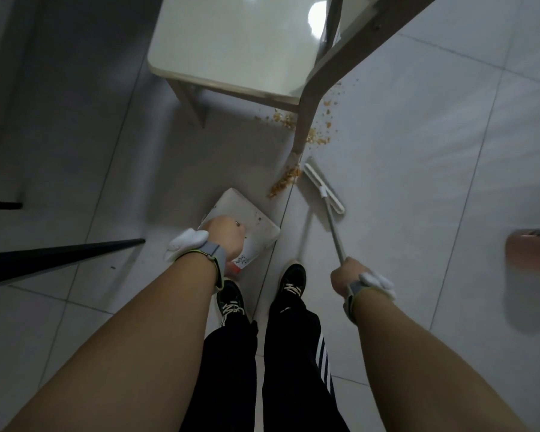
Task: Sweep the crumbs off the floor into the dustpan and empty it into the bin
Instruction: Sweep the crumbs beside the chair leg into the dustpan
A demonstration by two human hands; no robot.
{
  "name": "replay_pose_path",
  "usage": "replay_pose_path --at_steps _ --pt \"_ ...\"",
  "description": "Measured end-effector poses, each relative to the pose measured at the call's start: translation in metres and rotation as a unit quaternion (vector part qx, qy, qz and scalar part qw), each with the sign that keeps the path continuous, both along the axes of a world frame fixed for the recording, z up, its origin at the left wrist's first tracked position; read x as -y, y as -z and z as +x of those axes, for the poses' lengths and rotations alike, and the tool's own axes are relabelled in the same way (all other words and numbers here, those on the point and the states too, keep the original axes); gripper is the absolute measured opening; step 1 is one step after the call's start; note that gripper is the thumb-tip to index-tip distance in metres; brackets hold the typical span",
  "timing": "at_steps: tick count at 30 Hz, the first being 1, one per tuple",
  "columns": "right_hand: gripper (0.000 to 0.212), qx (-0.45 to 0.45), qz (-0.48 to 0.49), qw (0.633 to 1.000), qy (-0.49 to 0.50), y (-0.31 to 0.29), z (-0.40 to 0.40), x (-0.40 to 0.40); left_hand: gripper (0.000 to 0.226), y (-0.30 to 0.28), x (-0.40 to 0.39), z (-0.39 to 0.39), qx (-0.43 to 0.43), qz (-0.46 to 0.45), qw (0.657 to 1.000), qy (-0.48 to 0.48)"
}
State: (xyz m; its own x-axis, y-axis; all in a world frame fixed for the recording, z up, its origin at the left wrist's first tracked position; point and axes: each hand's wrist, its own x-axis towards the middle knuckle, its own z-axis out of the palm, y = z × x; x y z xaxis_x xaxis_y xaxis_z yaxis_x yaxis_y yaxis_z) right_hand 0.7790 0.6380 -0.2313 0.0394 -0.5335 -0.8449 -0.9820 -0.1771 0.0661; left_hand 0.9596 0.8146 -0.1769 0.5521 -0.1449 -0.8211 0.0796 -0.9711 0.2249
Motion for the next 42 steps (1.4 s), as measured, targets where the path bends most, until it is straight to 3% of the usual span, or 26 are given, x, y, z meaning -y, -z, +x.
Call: replay_pose_path --at_steps 5,13,19,23,26,32,36,40,42 --pt "0.034 -0.019 -0.007 0.994 -0.109 -0.013 -0.031 -0.006 0.043 -0.009 0.001 -0.001 0.007 -0.002 1.000 0.007" --pt "0.033 -0.040 -0.042 0.981 -0.188 0.017 0.040 0.010 0.039 -0.009 -0.005 -0.004 -0.022 -0.021 0.999 -0.015" --pt "0.033 -0.017 -0.002 0.991 -0.135 0.001 -0.020 -0.016 0.052 -0.020 -0.006 -0.005 -0.024 -0.017 0.999 0.014" --pt "0.044 0.021 -0.030 0.994 -0.099 -0.019 -0.054 -0.019 0.034 -0.024 -0.007 0.000 -0.029 -0.025 0.999 -0.024" --pt "0.046 0.030 -0.054 0.993 -0.097 -0.014 -0.036 -0.008 0.030 -0.024 -0.002 0.003 -0.055 -0.002 0.998 -0.010" --pt "0.029 -0.037 -0.016 0.971 -0.237 0.020 0.036 0.016 0.028 -0.016 0.006 0.002 -0.052 0.032 0.998 0.026" --pt "0.032 -0.065 0.047 0.945 -0.317 0.020 0.018 -0.003 0.033 -0.007 0.010 0.003 -0.022 0.052 0.998 0.001" --pt "0.017 0.008 0.015 0.979 -0.201 -0.001 -0.023 -0.024 0.032 -0.008 0.016 0.005 -0.020 0.035 0.999 0.016" --pt "0.016 0.024 -0.006 0.992 -0.123 -0.010 -0.029 -0.020 0.035 -0.005 0.019 0.007 -0.012 0.007 0.999 -0.051"
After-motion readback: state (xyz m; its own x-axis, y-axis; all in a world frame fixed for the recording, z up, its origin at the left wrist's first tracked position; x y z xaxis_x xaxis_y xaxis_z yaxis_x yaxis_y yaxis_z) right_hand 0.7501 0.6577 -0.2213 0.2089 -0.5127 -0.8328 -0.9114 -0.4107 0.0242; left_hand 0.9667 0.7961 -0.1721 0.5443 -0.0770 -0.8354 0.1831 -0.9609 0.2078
